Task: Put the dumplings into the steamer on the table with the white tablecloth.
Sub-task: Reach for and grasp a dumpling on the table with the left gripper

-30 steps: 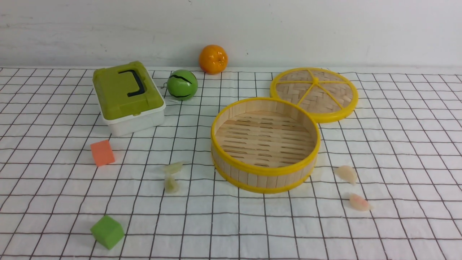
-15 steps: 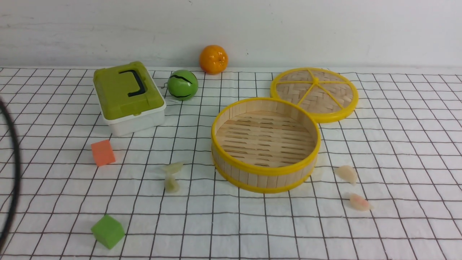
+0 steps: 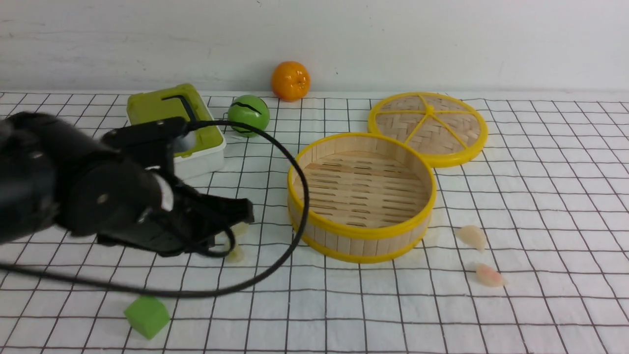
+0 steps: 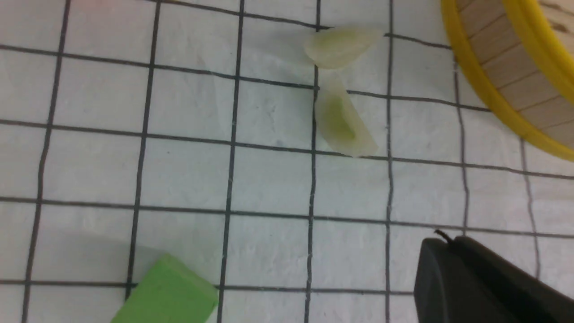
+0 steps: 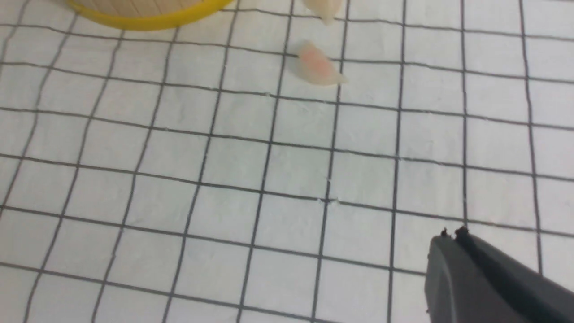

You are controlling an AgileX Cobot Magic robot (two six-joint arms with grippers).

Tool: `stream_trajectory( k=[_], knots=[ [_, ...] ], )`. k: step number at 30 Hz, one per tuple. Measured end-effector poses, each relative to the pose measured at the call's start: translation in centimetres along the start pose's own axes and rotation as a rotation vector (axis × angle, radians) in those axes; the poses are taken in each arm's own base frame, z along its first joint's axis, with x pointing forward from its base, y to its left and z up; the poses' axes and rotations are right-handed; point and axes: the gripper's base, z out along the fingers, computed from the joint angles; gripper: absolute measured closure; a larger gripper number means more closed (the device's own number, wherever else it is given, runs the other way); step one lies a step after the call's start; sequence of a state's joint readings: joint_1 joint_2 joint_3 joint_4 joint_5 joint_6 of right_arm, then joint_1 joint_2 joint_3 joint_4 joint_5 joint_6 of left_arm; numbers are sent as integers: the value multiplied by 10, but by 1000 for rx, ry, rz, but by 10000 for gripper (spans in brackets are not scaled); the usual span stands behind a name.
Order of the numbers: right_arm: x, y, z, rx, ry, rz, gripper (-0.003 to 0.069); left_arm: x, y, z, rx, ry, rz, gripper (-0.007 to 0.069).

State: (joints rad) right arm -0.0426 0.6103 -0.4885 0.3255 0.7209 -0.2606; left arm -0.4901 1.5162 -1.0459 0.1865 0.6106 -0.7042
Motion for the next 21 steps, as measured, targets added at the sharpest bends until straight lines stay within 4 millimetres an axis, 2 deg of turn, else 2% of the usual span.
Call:
stream_trajectory(
  k=[1,2,3,7,11,13,16,21],
  knots=[
    [2,0,3,-10,-13,11,673,-7,-5,12,-19,32,8,606],
    [3,0,4,-12,-15,15,673,-8,-5,14,-22,37,9,596],
    [8,0,10,-23,-32,46,673,-17,-11,30,-40,72,14,554],
    [12,0,15,-36,-57,79,671,-31,-17,63,-74,144,22,410],
    [11,1,15,-42,-69,83,670,-41,-14,82,-91,161,8,311],
    [10,1,15,-43,-71,82,669,-44,-12,86,-90,159,-7,297],
    [11,1,15,-44,-71,81,664,-51,4,102,-96,164,-66,292],
    [10,1,15,-45,-84,90,663,-46,12,124,-96,206,-64,335]
  ],
)
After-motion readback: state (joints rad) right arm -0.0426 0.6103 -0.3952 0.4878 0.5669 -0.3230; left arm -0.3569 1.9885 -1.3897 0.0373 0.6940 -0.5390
